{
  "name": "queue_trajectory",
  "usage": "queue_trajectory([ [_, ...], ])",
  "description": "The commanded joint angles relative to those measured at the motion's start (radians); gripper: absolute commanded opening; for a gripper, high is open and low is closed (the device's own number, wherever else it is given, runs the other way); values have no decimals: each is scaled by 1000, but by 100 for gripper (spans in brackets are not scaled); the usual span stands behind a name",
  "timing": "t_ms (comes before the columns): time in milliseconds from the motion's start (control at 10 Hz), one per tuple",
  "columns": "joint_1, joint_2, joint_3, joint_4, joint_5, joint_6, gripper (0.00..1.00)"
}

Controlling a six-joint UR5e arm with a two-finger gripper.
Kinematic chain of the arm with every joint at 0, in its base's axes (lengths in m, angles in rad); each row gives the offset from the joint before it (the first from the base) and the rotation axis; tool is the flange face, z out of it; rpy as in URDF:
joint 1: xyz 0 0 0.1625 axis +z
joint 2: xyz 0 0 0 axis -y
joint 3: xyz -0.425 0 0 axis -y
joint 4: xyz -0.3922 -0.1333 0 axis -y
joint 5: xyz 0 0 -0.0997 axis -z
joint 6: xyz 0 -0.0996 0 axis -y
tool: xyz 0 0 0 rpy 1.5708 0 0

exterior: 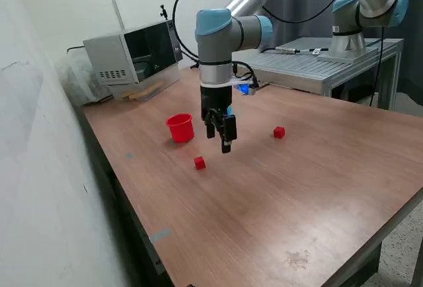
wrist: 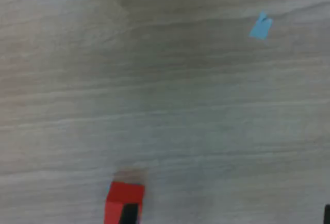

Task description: Place red objects in the red bin, and blue objects in the blue bin.

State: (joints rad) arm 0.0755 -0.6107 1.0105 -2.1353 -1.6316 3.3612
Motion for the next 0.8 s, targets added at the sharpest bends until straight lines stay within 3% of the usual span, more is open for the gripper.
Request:
queue_trajectory([
  [0, -6, 5, 2, -35, -11, 1, 100],
  [700, -55, 80, -13, -121, -62, 7, 100],
])
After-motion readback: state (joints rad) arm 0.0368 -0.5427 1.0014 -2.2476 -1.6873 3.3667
